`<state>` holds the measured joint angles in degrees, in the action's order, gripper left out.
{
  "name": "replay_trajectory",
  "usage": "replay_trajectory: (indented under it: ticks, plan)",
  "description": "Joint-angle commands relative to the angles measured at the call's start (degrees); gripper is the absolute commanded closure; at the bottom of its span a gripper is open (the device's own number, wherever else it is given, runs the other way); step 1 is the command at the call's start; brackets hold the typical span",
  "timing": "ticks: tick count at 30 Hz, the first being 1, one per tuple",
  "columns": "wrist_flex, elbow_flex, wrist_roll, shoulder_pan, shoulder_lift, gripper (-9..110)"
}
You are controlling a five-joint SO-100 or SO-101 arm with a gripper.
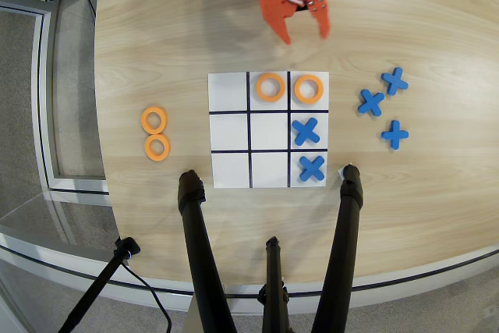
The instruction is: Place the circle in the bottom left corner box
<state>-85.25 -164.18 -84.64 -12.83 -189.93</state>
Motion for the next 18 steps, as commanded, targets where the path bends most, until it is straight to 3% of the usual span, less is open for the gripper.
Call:
replay_trajectory:
  ticks: [1, 2, 6, 18]
  plan:
    - [3.3, -8.5, -1.4, 4.0, -2.3, 97]
    - [4.9, -10.8, -1.8, 5.4, -2.4, 102]
    - [9.9, -19.2, -8.1, 16.3, -2.4, 102]
    - [7.9, -19.2, -8.1, 60.9, -4.6, 101]
